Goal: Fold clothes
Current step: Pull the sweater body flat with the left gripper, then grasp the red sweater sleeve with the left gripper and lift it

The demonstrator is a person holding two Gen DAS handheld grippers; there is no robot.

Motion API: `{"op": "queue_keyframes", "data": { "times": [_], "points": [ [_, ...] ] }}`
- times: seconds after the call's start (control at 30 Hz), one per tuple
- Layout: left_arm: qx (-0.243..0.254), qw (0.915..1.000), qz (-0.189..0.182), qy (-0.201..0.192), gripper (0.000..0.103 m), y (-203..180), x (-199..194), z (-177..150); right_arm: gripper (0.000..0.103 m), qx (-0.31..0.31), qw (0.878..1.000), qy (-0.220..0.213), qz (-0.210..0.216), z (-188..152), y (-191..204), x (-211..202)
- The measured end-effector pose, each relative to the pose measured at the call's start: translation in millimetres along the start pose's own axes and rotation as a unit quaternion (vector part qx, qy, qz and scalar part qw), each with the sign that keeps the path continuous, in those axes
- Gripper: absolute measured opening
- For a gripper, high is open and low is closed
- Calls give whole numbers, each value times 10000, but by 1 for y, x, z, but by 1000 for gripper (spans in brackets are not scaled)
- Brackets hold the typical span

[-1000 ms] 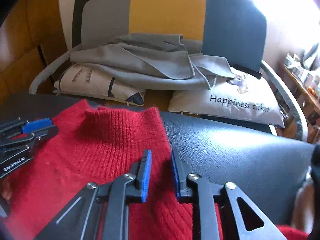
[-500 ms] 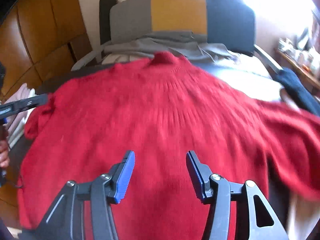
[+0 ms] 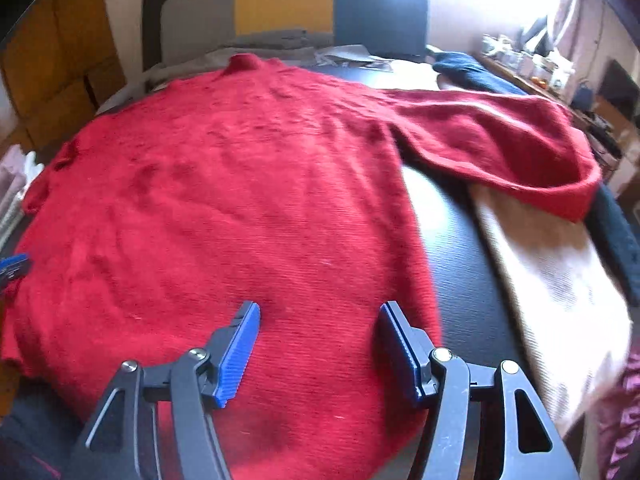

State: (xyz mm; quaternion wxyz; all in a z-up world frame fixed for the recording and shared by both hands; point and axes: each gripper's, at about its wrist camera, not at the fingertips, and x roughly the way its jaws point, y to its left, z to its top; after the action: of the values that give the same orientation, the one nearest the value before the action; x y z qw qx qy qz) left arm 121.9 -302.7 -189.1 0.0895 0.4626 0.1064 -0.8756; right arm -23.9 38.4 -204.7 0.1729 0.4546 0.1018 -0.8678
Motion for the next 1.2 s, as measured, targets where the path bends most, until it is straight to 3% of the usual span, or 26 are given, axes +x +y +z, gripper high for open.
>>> {"op": "queue_keyframes", "data": {
  "times": [0.1,0.2,0.37,0.43,0.47,0.6,0.73,0.83,0.93,1.0,1.03,1.1,1.2],
  "points": [
    [-844,9953,-464,-107,25,30,-15,-10,67,40,9999,18,-120,1,-6,-3],
    [-1914,9776,-798,-350,25,72,-31,-20,67,-38,9997,-93,-225,6,0,-10],
    [-2561,9616,-414,-893,29,131,-58,-17,69,-170,9975,-540,411,30,39,-24],
    [-2761,9553,-460,-954,31,147,-61,-9,69,-312,9959,-579,619,40,60,-19],
    [-2808,9538,-496,-941,32,151,-58,-3,69,-355,9950,-577,732,45,70,-15],
    [-2019,9732,445,-1007,33,128,-47,33,69,-437,9932,-419,997,51,102,4],
    [-1409,9817,956,-856,34,117,-23,61,69,-355,9921,-207,1187,44,108,23],
    [-1015,9804,1625,-455,34,110,7,78,73,-282,9911,-274,1275,38,102,28],
    [-902,9733,2111,35,34,114,37,88,78,-305,9900,-364,1325,35,101,30],
    [-953,9712,2180,155,33,118,46,89,84,-387,9897,-418,1312,34,105,31],
    [-1114,9716,2088,78,20,121,46,88,88,-427,9895,-445,1306,33,107,31],
    [-1526,9746,1619,-244,8,126,33,90,92,-508,9890,-499,1294,31,111,32],
    [-1984,9709,898,-997,6,130,0,103,96,-630,9881,-580,1275,28,116,34]
  ]
}}
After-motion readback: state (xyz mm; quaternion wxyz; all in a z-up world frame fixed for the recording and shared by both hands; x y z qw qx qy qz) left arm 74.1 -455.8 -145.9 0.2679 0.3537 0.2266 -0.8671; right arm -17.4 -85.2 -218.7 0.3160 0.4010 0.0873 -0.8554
